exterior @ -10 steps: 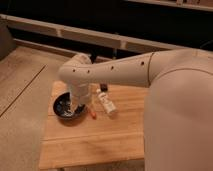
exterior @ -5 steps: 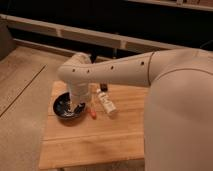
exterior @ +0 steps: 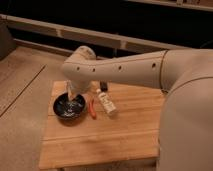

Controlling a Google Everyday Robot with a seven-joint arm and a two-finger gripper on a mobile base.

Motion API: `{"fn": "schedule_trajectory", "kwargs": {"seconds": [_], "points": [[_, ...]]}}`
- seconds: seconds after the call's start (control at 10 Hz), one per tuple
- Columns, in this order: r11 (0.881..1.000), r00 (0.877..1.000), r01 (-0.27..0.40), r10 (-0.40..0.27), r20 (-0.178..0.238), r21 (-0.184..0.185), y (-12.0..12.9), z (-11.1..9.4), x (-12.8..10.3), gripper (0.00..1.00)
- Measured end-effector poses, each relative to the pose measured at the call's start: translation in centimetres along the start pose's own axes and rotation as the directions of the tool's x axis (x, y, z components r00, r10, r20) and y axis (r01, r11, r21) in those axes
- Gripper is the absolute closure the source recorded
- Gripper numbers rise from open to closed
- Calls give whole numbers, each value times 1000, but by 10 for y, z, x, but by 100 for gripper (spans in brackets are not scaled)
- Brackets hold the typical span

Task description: Place the bottle in the ceramic bowl

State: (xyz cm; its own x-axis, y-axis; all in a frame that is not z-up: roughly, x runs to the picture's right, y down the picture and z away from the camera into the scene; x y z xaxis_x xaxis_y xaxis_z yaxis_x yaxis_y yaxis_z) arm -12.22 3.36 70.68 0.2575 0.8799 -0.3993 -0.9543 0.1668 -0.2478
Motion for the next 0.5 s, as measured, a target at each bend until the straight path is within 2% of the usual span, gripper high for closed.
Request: {"fn": "schedule_trajectory", "kwargs": {"seconds": [0.3, 0.5], "points": [[1000, 1000, 8, -8, -9, 3, 1, 2, 2, 35], [1000, 999, 16, -15, -47, 21, -17, 9, 9, 35]]}}
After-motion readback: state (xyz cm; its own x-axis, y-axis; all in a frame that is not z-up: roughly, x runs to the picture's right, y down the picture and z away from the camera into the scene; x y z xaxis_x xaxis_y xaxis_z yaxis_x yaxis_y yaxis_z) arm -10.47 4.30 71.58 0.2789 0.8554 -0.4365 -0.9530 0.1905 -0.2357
